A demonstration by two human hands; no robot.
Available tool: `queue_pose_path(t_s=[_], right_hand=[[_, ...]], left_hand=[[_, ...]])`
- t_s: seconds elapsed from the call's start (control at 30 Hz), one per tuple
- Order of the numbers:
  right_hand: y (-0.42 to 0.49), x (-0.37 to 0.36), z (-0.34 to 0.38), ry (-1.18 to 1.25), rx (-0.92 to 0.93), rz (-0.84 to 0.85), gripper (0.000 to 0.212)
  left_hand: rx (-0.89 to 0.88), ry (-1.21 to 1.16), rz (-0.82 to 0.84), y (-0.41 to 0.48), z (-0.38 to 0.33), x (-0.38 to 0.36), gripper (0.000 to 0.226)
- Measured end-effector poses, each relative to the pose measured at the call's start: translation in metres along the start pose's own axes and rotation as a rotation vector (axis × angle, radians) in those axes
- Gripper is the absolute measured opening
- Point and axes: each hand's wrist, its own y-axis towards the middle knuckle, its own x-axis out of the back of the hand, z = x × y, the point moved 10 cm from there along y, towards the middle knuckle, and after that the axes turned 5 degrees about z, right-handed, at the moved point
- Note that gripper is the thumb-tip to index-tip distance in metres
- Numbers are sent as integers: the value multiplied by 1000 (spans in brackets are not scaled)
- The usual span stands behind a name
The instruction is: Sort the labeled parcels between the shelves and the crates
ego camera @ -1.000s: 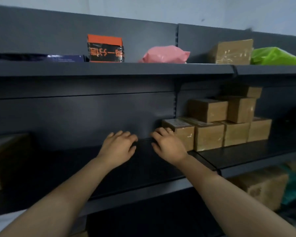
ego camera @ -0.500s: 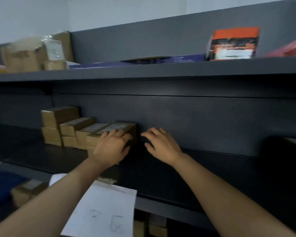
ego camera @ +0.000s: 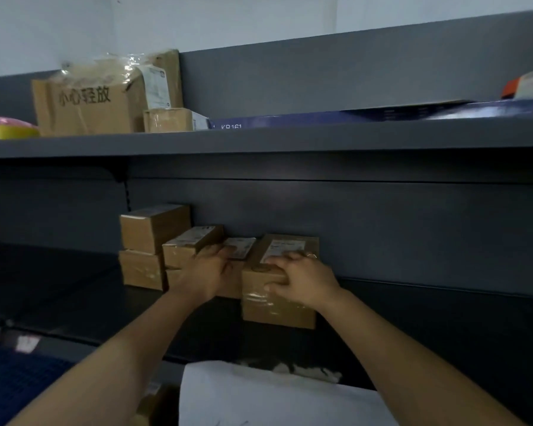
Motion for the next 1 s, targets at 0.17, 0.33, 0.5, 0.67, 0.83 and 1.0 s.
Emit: queue_pose_path(t_s=[0.17,0.33,0.5,0.67,0.83,1.0], right_hand=[[-3,1,-13,7,-90,-36,56],[-12,9,-31,290,-169,-79,45],[-26,18,-59,425,-306,-252,26],[-57,29,-73,418,-407,-368,19],[-87,19,-102,757,-557,-417,65],[-100,-45,-89,1587,-726,-68,60]], left_hand=[[-22,-2,201,39,7,-41,50],[41,-143,224,49,5,-54,45],[-60,-276,121,32,-5,-45,40],[-83,-389,-2,8,-17,-27,32],[139,-703,-194,-2,9,-17,40],[638,-1389,63,-35,11,-72,73]])
